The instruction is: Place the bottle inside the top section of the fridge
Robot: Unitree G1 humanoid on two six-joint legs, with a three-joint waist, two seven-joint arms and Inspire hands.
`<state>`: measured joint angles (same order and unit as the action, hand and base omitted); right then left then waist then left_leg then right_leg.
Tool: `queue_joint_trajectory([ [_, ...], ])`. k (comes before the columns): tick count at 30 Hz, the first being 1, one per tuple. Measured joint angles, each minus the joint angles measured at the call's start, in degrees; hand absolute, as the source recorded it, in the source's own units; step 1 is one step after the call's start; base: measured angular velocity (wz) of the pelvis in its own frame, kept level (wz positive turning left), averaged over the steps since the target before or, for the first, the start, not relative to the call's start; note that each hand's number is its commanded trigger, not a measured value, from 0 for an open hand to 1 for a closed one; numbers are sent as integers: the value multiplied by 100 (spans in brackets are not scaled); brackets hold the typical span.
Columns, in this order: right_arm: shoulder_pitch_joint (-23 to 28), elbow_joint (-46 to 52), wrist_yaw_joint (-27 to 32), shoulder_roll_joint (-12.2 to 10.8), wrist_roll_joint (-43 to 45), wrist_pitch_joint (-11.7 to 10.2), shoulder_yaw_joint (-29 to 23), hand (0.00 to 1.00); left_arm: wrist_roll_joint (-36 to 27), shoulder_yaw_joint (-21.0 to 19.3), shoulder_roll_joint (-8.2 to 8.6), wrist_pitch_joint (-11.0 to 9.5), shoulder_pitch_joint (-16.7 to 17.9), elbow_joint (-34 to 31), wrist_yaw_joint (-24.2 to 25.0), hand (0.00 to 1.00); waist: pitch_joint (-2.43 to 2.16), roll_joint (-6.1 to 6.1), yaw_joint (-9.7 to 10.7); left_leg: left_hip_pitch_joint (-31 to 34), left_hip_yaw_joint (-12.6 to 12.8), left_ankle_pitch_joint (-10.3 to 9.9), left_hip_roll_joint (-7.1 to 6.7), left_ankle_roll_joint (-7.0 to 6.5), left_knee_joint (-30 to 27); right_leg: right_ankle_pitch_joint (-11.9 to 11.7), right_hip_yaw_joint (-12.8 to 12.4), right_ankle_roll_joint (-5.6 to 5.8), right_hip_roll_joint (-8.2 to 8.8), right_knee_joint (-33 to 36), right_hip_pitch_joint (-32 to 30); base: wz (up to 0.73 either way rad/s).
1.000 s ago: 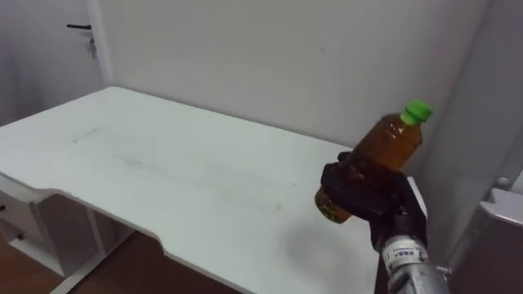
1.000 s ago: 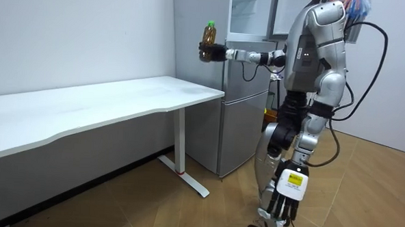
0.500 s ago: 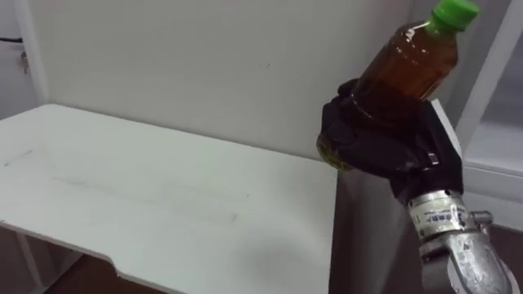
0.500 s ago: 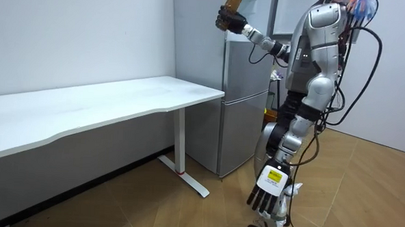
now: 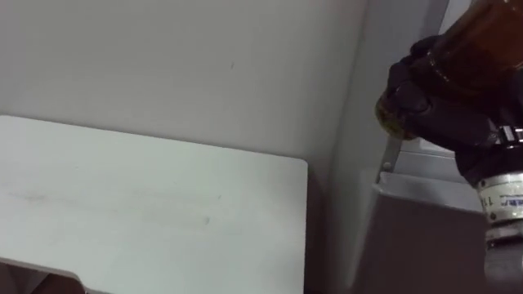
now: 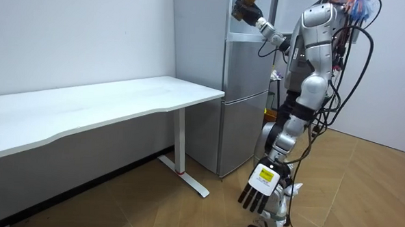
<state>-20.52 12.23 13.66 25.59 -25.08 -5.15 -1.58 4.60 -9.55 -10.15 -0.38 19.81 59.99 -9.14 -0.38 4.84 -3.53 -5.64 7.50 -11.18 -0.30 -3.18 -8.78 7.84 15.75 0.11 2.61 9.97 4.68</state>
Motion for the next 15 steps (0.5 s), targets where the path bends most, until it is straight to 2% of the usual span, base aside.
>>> queue_joint_trajectory([
  [3, 0, -37, -1, 203, -46, 23, -125, 100, -2, -123, -11, -1, 4, -4, 14, 0, 1, 46, 17, 1, 3, -8, 0, -1, -16, 0, -2, 0, -21, 0, 4, 0],
  [7, 2, -105, 108, 226, -119, 26, -415, 100, 2, -165, -10, -2, 4, -32, 10, 0, 5, 65, -5, -3, 8, -53, 9, -6, -93, -2, -4, 2, -26, 0, 32, 0],
  [15, -10, -957, 1138, 278, -98, 19, -721, 100, 0, -163, 7, 9, 127, -32, -13, 0, 16, 36, -23, 5, 8, -55, 8, -8, -95, -9, -29, 4, -34, 3, 21, 0],
])
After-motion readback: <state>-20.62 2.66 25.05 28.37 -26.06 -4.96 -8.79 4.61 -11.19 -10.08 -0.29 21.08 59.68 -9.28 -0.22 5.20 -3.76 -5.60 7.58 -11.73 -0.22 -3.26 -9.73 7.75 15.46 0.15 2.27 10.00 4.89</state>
